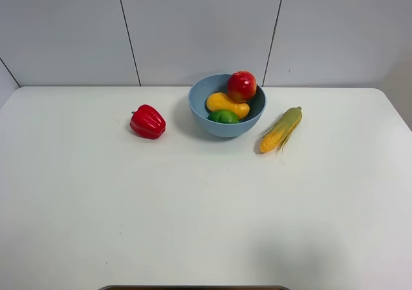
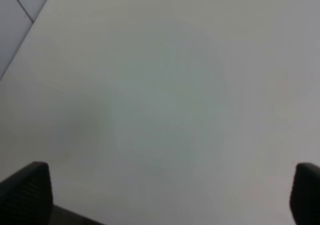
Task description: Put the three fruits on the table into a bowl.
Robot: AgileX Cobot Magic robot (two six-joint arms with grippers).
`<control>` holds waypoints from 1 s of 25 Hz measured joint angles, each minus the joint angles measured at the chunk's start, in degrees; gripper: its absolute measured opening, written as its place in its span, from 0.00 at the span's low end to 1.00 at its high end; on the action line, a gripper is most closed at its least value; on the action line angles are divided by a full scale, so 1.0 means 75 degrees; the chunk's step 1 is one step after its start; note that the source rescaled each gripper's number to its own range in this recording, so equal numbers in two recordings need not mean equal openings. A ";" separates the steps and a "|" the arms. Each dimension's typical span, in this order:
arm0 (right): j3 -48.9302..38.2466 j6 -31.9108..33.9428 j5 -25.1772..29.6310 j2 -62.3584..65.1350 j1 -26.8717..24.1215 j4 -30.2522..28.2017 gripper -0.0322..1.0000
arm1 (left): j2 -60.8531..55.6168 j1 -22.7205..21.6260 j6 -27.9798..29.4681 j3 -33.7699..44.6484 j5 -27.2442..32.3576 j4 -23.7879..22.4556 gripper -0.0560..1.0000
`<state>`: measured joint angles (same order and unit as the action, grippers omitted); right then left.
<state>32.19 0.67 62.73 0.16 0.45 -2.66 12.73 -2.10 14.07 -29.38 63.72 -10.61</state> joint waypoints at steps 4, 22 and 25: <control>0.0000 0.0000 0.0000 0.0000 0.0000 0.0000 0.90 | -0.0749 -0.0241 -0.0148 0.0421 -0.0128 0.0285 0.90; 0.0000 0.0000 0.0000 0.0000 0.0000 0.0000 0.90 | -0.1711 -0.0301 -0.1973 0.0470 -0.0120 0.1302 0.90; 0.0000 0.0000 0.0000 0.0000 0.0000 0.0000 0.90 | -0.1711 -0.0301 -0.1999 0.0470 -0.0120 0.1319 0.90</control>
<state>32.19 0.67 62.73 0.16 0.45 -2.66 -0.10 -4.36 -0.93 -25.85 62.82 -0.72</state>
